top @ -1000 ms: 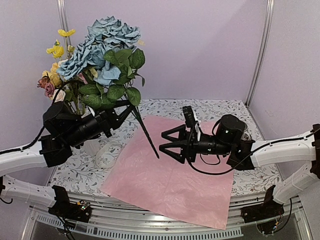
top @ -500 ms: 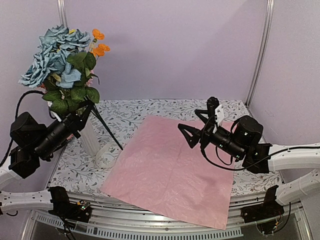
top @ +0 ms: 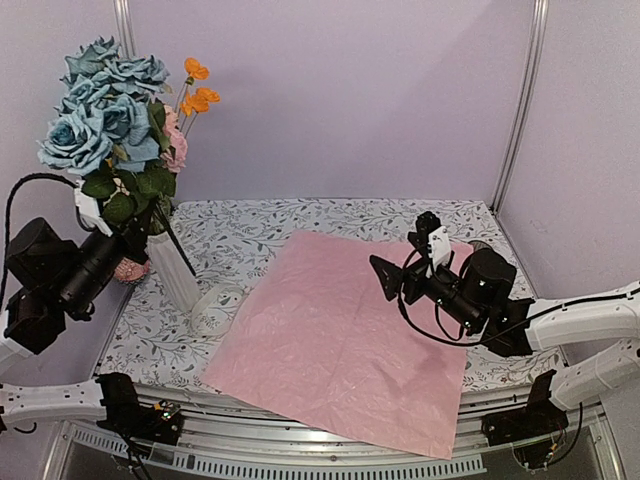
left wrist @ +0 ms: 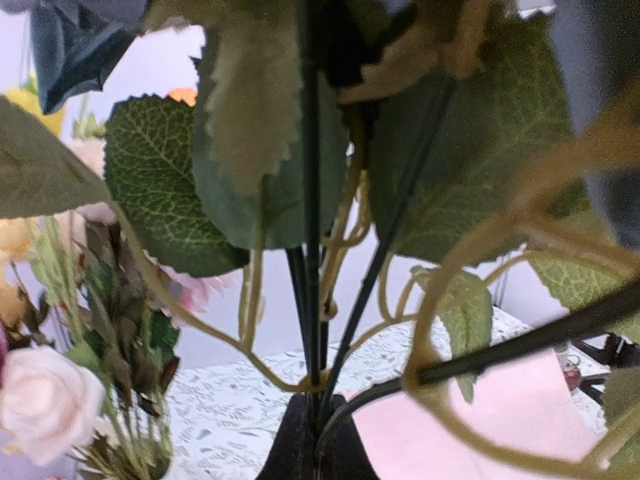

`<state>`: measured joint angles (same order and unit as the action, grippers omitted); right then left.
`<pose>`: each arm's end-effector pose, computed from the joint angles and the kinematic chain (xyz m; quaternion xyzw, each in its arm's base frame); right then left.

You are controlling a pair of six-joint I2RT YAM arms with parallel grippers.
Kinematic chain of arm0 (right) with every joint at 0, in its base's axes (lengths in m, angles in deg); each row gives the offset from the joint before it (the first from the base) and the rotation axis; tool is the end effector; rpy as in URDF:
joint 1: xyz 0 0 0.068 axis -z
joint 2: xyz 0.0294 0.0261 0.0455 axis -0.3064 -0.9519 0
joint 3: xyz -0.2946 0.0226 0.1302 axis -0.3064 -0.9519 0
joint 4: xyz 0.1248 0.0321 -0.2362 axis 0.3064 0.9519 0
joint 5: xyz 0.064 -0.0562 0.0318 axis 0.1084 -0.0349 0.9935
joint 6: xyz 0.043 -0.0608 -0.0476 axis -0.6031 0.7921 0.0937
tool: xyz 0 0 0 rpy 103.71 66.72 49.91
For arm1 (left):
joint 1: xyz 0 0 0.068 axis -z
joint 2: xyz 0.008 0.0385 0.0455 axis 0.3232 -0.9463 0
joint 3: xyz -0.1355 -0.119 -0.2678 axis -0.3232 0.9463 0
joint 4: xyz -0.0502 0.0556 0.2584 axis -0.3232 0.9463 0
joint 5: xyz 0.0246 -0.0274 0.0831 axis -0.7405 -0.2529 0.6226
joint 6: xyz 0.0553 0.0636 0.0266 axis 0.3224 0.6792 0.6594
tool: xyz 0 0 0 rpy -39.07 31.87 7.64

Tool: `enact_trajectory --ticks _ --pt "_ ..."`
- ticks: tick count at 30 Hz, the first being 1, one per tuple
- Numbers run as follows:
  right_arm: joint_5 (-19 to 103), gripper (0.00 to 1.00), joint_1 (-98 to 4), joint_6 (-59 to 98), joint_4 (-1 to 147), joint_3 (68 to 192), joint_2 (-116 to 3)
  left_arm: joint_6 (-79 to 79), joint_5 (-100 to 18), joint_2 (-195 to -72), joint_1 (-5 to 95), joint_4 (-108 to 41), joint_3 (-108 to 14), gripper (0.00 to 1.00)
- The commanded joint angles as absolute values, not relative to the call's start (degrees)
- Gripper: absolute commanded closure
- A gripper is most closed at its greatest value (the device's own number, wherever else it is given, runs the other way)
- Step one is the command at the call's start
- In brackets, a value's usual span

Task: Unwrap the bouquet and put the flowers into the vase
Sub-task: Place the fake flower in the vase.

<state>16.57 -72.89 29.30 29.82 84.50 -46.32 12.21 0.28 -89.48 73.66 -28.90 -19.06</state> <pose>0.1896 0.2286 0.2976 -0.2337 0.6560 0.2134 0.6853 0.1052 -0.0753 0.4164 0.0966 0.6465 -0.1708 0.7372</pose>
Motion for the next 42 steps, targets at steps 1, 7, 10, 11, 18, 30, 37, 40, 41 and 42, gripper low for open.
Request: enact_trajectory --ticks 1,7,10,11,18,30,37,40,41,42 --pt "15.1 0.01 -72.7 29.8 25.8 83.1 -46.8 28.5 7.5 -88.8 74.0 -33.6 -22.8 1.00" --pt "15.9 0.01 -72.5 29.9 25.2 82.8 -47.6 40.9 14.6 -91.3 73.8 -39.8 -25.1 1.00" --pt "16.3 0.01 -72.5 29.9 25.1 82.8 -47.8 44.1 13.2 -92.3 73.0 -44.4 -24.2 1.00" --pt "16.4 0.01 -72.5 29.9 25.0 82.8 -47.9 44.7 12.3 -92.5 72.4 -46.4 -23.6 1.00" --pt "16.5 0.01 -72.5 30.0 25.0 82.5 -47.4 38.5 2.2 -96.2 62.1 -50.0 -21.8 1.00" --pt "16.4 0.01 -72.5 30.4 24.9 81.8 -46.5 31.0 -6.5 -100.8 51.7 -54.1 -18.7 1.00" --pt "16.4 0.01 -72.4 30.3 24.8 81.6 -46.5 27.4 -5.7 -101.2 50.7 -53.2 -15.7 1.00" --pt "16.6 0.01 -72.4 30.3 24.8 81.7 -46.5 27.5 -3.3 -101.6 50.6 -53.5 -14.1 1.00" --pt "16.6 0.01 -72.4 30.3 24.8 81.7 -46.5 27.2 -1.7 -101.8 50.5 -53.4 -13.8 1.00" --pt "16.7 0.01 -72.4 30.3 24.8 81.7 -46.5 26.2 0.1 -102.0 50.4 -53.0 -13.5 1.00"
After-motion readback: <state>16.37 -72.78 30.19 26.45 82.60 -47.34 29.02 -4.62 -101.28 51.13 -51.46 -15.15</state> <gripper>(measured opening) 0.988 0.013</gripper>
